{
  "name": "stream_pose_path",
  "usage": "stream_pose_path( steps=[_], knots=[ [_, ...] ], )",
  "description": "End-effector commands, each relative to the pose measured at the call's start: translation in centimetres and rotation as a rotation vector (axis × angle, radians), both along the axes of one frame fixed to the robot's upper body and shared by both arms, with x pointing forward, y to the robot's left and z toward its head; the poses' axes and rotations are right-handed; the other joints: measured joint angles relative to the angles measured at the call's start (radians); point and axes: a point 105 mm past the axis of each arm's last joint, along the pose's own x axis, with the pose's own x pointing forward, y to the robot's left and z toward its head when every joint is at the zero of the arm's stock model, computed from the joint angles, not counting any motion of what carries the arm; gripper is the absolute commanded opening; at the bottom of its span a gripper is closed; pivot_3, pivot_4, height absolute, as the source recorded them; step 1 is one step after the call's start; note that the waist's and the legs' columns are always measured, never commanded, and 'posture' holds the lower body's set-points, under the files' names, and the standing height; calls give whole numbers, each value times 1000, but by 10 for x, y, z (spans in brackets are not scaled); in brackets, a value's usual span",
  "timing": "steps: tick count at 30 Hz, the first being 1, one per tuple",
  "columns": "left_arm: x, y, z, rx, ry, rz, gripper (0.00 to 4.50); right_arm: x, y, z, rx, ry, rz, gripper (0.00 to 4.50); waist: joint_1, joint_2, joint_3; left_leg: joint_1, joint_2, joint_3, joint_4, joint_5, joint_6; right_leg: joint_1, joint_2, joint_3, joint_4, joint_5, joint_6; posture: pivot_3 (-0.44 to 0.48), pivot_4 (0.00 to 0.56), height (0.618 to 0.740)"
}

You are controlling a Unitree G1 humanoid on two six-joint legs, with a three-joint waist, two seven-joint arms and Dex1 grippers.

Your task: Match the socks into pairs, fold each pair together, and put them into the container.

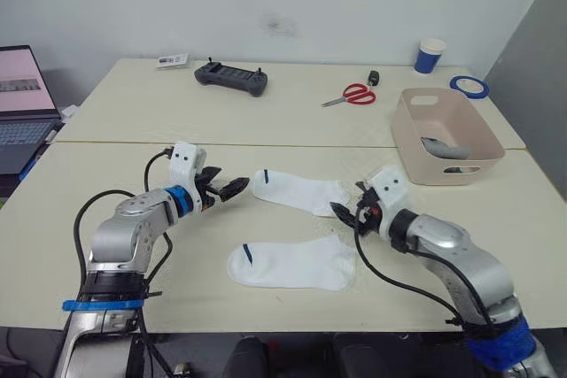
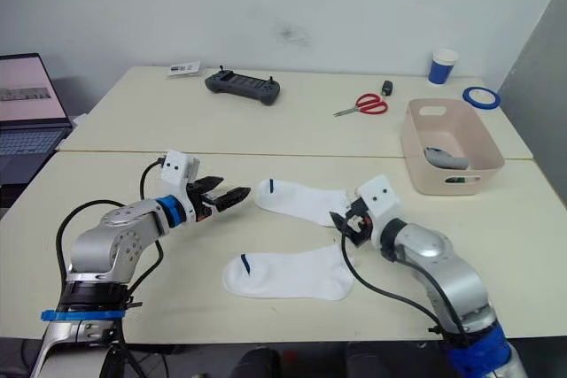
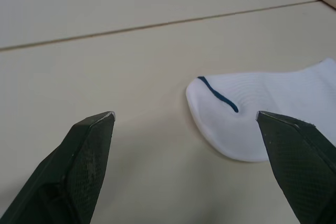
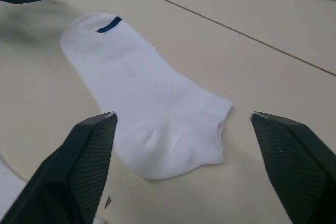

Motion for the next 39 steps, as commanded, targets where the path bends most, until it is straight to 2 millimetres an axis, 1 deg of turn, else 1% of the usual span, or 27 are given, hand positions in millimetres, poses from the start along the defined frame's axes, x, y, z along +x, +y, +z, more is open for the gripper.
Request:
stream_pose_path(
  steps=[1, 3, 6, 9, 12, 15, 16, 18, 21, 24, 27, 28, 30, 31, 34, 37, 39],
  knots=[
    [12, -9, 3, 1, -14, -35, 4500, 15, -2, 4, -6, -37, -51, 4443, 0, 0, 0, 0, 0, 0, 0, 0, 0, 0, 0, 0, 0, 0, 0, 0, 150, 740],
    [20, -11, -1, 5, 4, -25, 4500, 23, -4, 2, -2, -36, -80, 4443, -1, 0, 0, 0, 0, 0, 0, 0, 0, 0, 0, 0, 1, 0, 0, 0, 150, 740],
    [29, -19, -2, -22, 31, -37, 4500, 31, -5, 0, 19, -21, -112, 4443, -3, 0, 0, 0, 0, 0, 0, 0, 0, 0, 0, 0, 1, 0, 0, 0, 150, 740],
    [33, -25, -9, -22, 91, -62, 3861, 35, -6, -7, 39, 19, -135, 4468, -3, 0, 0, 0, 0, 0, 0, 0, 0, 0, 0, 0, 1, 0, 0, 0, 150, 740],
    [31, -29, -19, 6, 130, -97, 2909, 35, -5, -15, 36, 53, -131, 4468, -3, 0, 0, 0, 0, 0, -1, 0, 0, 0, 0, 0, 1, 1, -1, 0, 150, 740],
    [30, -33, -23, 13, 141, -118, 1981, 33, 1, -20, 27, 67, -106, 4468, -4, 0, 0, 0, 0, 0, -1, 0, 0, 0, 0, 0, 1, 1, -1, 0, 150, 740],
    [29, -34, -24, 14, 144, -125, 1599, 32, 2, -20, 27, 69, -100, 4058, -4, 0, 0, 0, 0, 0, -1, 0, 0, 0, 0, 0, 1, 1, -1, 0, 150, 740],
    [27, -36, -27, 18, 150, -135, 1008, 30, 6, -22, 28, 77, -86, 3516, -4, 0, 0, 0, 0, 0, -1, 0, 0, 0, 0, 0, 1, 1, -1, 0, 150, 740],
    [23, -36, -31, 30, 155, -146, 16, 28, 10, -24, 28, 80, -70, 2374, -4, 0, 0, 0, 0, 0, 0, 0, 0, 0, 0, 0, 1, 1, -1, 0, 150, 740],
    [21, -35, -31, 30, 151, -144, 0, 28, 11, -23, 31, 77, -64, 1327, -4, 0, 0, 0, 0, 0, 0, 0, 0, 0, 0, 0, 1, 1, -1, 0, 150, 740],
    [20, -30, -24, 20, 130, -126, 0, 26, 12, -20, 36, 69, -56, 216, -4, 0, 0, 1, 0, 0, 0, 0, 0, 0, 0, 0, 1, 1, -1, 0, 150, 740],
    [19, -27, -19, 11, 115, -118, 0, 26, 12, -19, 44, 64, -51, 49, -4, 0, 0, 1, 0, 0, 0, 0, 0, 0, 0, 0, 1, 1, -1, 0, 150, 740],
    [15, -24, -10, -3, 95, -108, 0, 23, 14, -15, 57, 54, -33, 49, -6, 0, 0, 1, 1, 0, 0, 0, 0, 0, 0, 0, 1, 1, -1, 0, 150, 740],
    [12, -24, -2, -23, 72, -111, 0, 20, 16, -10, 69, 38, -15, 49, -7, 0, 0, 1, 1, 0, -1, 0, 0, 0, 0, 0, 1, 1, -1, 0, 150, 740],
    [4, -24, 14, -65, 39, -114, 0, 13, 20, 2, 92, 4, 28, 49, -7, 1, 0, 0, 1, 0, -1, 0, 0, 0, 1, 0, 1, 1, -1, 0, 150, 740],
    [-19, -19, 42, -142, 16, -125, 0, -9, 24, 25, 143, -31, 141, 49, -7, 1, 0, 0, 1, -1, -1, 0, 0, -1, 0, 0, 1, 0, 0, 0, 150, 740],
    [-39, -15, 52, -170, 23, -142, 0, -24, 22, 35, 173, -28, 205, 49, -9, 1, 0, 0, 2, -1, -1, 0, 0, 0, 0, 0, 1, 0, 0, 0, 150, 740]
  ],
)
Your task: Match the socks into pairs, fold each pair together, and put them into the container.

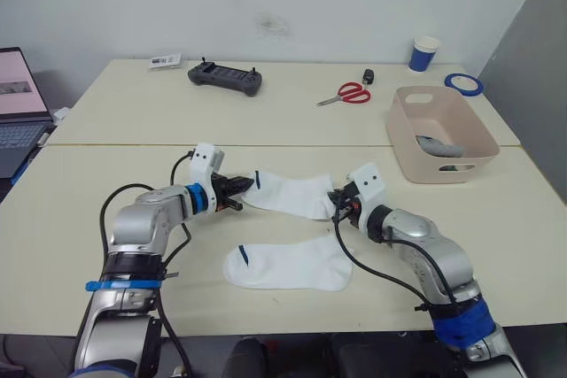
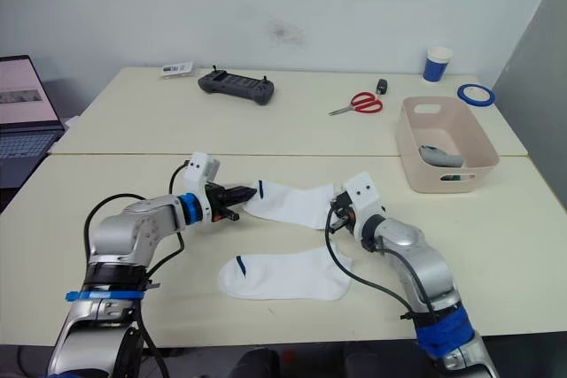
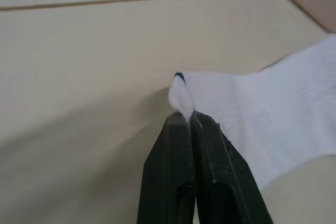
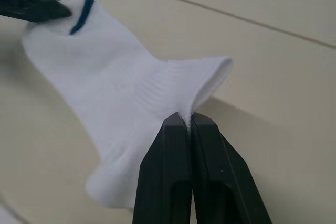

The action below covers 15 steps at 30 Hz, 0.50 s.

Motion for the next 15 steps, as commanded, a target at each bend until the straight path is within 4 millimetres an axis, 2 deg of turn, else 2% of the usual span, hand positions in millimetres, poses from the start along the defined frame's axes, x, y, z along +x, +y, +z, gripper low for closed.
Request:
stream_pose_path(
  steps=[1, 5, 9, 15],
  knots=[
    [-28, 6, 33, -47, -49, -23, 0, -24, -2, 30, 70, -47, 102, 49, -3, 0, 0, 0, 0, 0, 0, 0, 0, 0, 0, 0, 0, 0, 0, 0, 150, 740],
    [-67, 10, 33, -157, 43, -40, 0, -48, -9, 38, 121, 18, 178, 49, -5, 0, 0, 1, 0, 0, 0, 0, 0, 1, 0, 0, 0, 0, 0, 0, 150, 740],
    [-103, 8, 8, -189, 171, -48, 0, -66, -15, 29, 127, 131, 234, 49, -7, 0, 0, 2, 0, 0, 0, 0, 0, 2, 0, 1, 0, 0, 0, 0, 150, 740],
    [-127, -5, -32, -184, 260, 13, 0, -73, -22, 2, 35, 221, 224, 49, -8, 0, 0, 3, -1, 1, 1, 0, 0, 2, -1, 2, 0, 0, -1, 0, 150, 740]
  ],
)
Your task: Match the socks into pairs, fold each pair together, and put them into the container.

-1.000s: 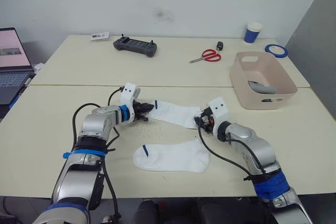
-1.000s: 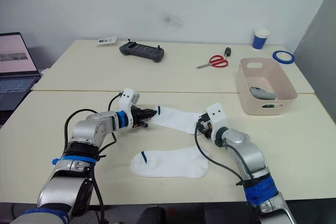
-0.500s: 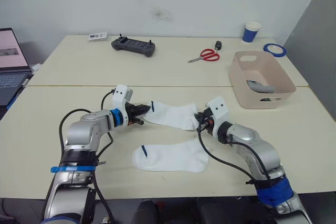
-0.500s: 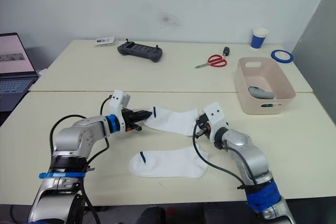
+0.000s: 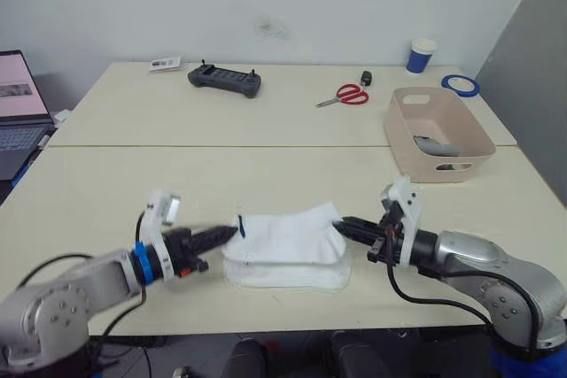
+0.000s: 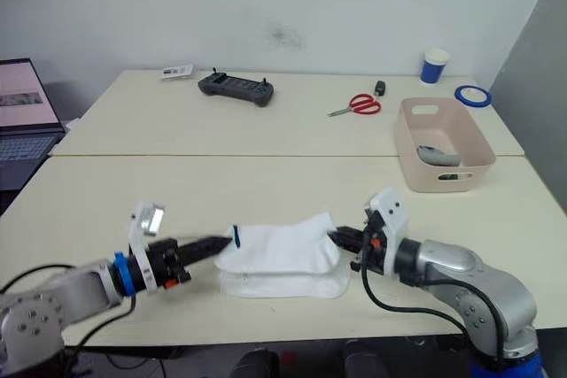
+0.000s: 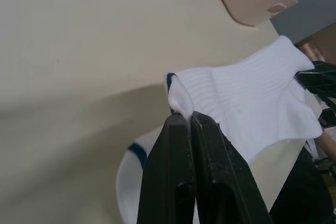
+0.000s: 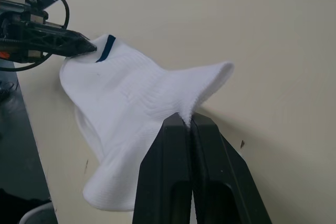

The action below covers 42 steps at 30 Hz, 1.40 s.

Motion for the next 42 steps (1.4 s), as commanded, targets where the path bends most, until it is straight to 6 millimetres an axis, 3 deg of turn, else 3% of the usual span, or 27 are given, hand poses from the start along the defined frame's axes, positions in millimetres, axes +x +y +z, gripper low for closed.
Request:
stream_pose_path(
  steps=[1, 9, 18, 24, 28, 32, 38, 42],
  knots=[
    [-6, -13, -4, 34, -35, -12, 0, -3, 2, -4, -37, -19, 20, 49, 0, 0, 0, 0, 0, 0, 0, 0, 0, 0, 0, 0, 0, 0, 0, 0, 150, 740],
    [0, -12, -32, 128, -44, 96, 0, 1, -4, -31, -181, -23, 0, 49, 7, 0, 0, 0, 0, 1, -1, 0, 0, -1, 0, 1, -1, 0, -1, 0, 150, 740],
    [2, -11, -21, 180, -132, 48, 0, -3, -7, -40, -229, -28, 2, 49, 10, 0, 0, 0, 0, 1, -1, 0, 0, -1, 0, 1, -1, -3, -5, 0, 150, 740],
    [1, -10, -40, 227, -85, 47, 0, 1, -10, -44, -252, -22, -31, 49, 10, 0, 0, 0, 0, 1, -1, 0, 0, -1, 0, 1, -1, -3, -6, 0, 150, 740],
    [7, -10, -44, 241, -99, 84, 0, 2, -10, -43, -251, -22, -35, 1077, 12, 0, 0, 0, 0, 1, -1, 0, 0, -1, 0, 0, -1, -4, -6, 0, 150, 740],
    [2, -15, -39, 267, -144, 26, 930, 2, -12, -41, -259, -32, -39, 2432, 12, 0, 0, 0, 0, 1, -1, 0, 0, -1, 0, 1, -1, -4, -7, 0, 150, 740],
    [-2, 7, -19, 382, -315, 18, 2811, 9, -25, -15, -223, -153, -67, 4483, 10, 0, 0, 0, 0, 1, -1, 0, 0, -1, 0, 1, -1, -5, -8, 0, 150, 740],
    [-6, 18, -2, 370, -372, -20, 2811, 2, -16, 4, -168, -238, 15, 4483, 12, 0, 1, 0, 1, 1, -2, 0, 0, -2, 0, 0, -2, -6, -9, 0, 150, 740]
  ],
)
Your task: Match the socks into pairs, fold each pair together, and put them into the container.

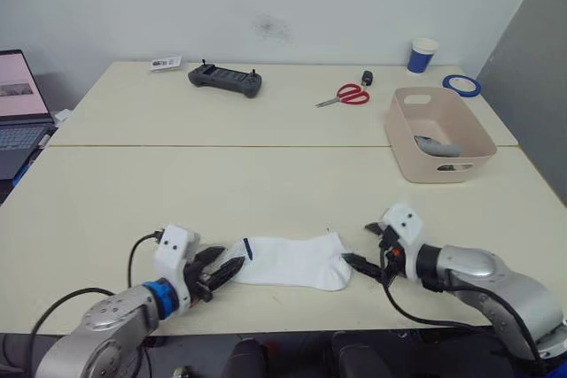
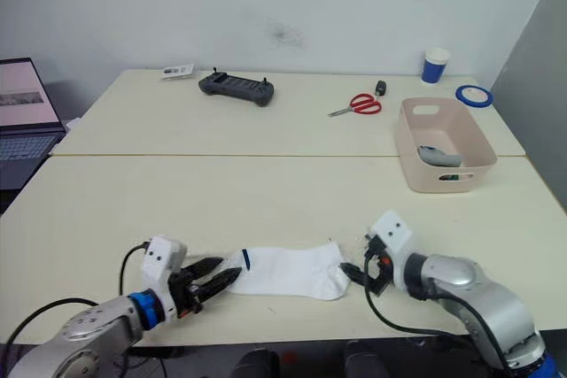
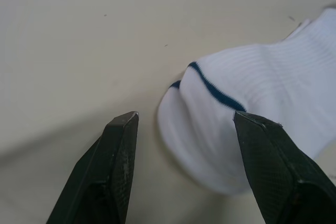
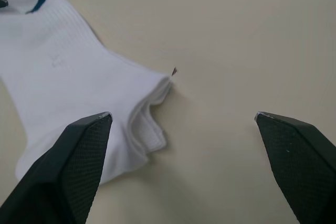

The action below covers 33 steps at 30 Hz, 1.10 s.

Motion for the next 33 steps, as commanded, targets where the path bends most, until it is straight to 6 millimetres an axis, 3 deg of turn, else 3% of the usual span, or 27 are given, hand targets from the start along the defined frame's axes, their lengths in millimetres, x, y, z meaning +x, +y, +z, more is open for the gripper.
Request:
stream_pose_path(
  steps=[1, 3, 7, 13, 16, 22, 27, 29, 33],
  knots=[
    [0, -1, 32, -21, -105, -106, 2811, -11, 20, 28, 62, -116, 137, 4483, 0, 0, 0, 0, 0, 0, 0, 0, 0, 0, 0, 0, 0, 0, 0, 0, 150, 740],
    [0, -5, 40, -21, -126, -168, 2811, -13, 28, 32, 78, -128, 175, 4483, 0, 0, 1, 0, 0, 0, 0, 0, 0, 0, 0, -1, 0, 0, 0, 0, 150, 740],
    [8, -32, 53, 1, -172, -320, 1922, -21, 54, 26, 89, -103, 273, 3133, 0, 0, 1, 0, 0, 0, 0, 0, 0, 0, 0, 0, 0, 0, 0, 0, 150, 740],
    [13, -56, 18, 130, -122, -428, 6, -23, 85, -11, -4, -55, 354, 902, -2, 0, 1, 0, 0, 1, 0, 0, 0, 0, 0, 0, -1, 2, 5, 0, 150, 740],
    [20, -55, -6, 197, -87, -412, 0, -21, 90, -32, -44, -36, 358, 21, -1, 0, 1, 0, 1, -1, -1, 0, 0, 0, 1, -1, 0, 2, 5, 0, 150, 740],
    [21, -37, -37, 279, -5, -354, 0, -22, 65, -49, -121, -7, 334, 21, 0, 0, 0, 0, 0, 0, -1, 0, 0, 1, 0, -1, 0, 2, 5, 0, 150, 740],
    [14, -25, -52, 319, 40, -333, 0, -23, 29, -52, -191, 4, 277, 21, 1, 2, -6, 3, 0, 0, 0, 0, 0, 3, -1, 0, 0, 0, 1, 0, 150, 740],
    [14, -26, -50, 302, 26, -329, 0, -23, 20, -48, -209, -15, 270, 21, -1, 2, -8, 4, 0, 1, 0, 0, 0, 3, -1, 0, 0, -1, 1, 0, 150, 740],
    [21, -45, -1, 142, -179, -403, 0, -25, 33, -6, -88, -95, 303, 21, -4, 2, -7, 3, 1, 1, 0, 0, 0, 3, 0, 0, 1, 0, 1, 0, 150, 740]
  ],
)
